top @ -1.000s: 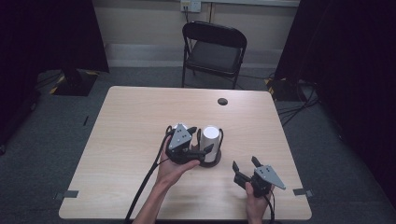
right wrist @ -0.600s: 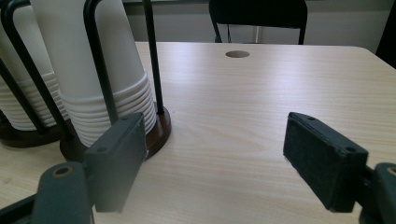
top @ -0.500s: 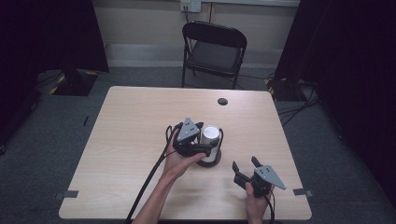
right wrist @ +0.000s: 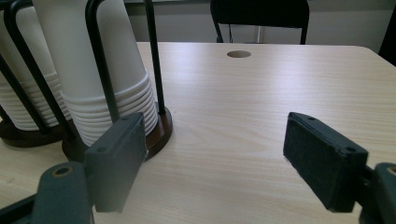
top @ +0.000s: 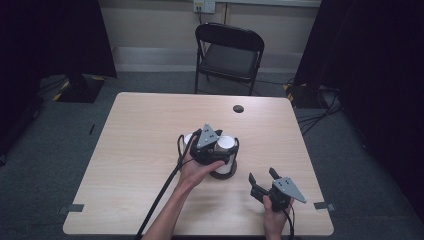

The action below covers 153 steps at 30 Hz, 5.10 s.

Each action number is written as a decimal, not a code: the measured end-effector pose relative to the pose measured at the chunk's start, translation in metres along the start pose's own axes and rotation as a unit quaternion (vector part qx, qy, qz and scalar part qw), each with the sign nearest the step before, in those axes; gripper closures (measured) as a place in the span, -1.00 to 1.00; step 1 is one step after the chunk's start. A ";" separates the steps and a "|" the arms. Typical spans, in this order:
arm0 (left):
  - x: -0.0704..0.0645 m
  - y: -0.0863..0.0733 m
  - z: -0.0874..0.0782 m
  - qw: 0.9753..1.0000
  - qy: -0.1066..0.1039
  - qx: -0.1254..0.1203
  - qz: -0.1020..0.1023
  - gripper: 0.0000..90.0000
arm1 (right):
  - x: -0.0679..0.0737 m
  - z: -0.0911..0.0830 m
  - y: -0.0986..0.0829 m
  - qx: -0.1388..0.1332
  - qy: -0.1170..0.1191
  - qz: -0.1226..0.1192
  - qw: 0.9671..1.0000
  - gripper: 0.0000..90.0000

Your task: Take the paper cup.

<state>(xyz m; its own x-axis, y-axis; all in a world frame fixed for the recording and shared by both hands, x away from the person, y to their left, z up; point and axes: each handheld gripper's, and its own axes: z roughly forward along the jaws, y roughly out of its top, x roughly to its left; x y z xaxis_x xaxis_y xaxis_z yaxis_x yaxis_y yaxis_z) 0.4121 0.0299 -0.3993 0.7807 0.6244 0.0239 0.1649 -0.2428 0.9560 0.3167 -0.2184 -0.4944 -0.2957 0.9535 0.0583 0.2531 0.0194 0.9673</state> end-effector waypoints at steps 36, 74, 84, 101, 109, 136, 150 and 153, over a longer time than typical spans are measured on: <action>0.001 0.006 0.003 1.000 0.014 -0.009 0.003 -0.20 | -0.001 -0.001 0.000 -0.004 0.005 0.007 1.000 -0.55; 0.004 0.024 -0.023 0.997 0.028 -0.070 -0.014 -0.20 | -0.001 -0.001 0.000 0.000 0.007 0.006 1.000 -0.55; 0.004 0.027 -0.029 0.995 0.025 -0.090 -0.023 -0.20 | -0.001 -0.001 0.000 0.000 0.006 0.006 1.000 -0.55; 0.005 0.035 -0.048 0.992 0.020 -0.117 -0.031 -0.20 | -0.001 0.000 0.000 0.000 0.005 0.008 1.000 -0.55; 0.003 0.036 -0.062 0.991 0.017 -0.127 -0.034 -0.20 | -0.001 0.000 0.000 0.000 0.004 0.007 1.000 -0.55; -0.009 0.022 -0.090 0.989 -0.015 -0.119 -0.082 -0.20 | 0.010 -0.005 -0.002 -0.012 0.045 -0.054 0.997 -0.63; -0.012 -0.005 -0.102 0.984 -0.039 -0.111 -0.131 -0.20 | 0.046 -0.011 0.010 -0.041 0.141 -0.052 0.988 -0.33; -0.012 -0.012 -0.109 0.981 -0.044 -0.119 -0.145 -0.20 | 0.049 -0.011 0.010 -0.048 0.168 -0.055 0.983 -0.33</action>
<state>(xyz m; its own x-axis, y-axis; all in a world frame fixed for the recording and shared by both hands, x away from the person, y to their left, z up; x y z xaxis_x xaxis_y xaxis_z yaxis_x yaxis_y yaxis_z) 0.3349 0.1057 -0.3794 0.7728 0.5725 -0.2739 0.2502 0.1217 0.9605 0.2944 -0.1749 -0.4791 -0.6076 0.7941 0.0139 0.1192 0.0739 0.9901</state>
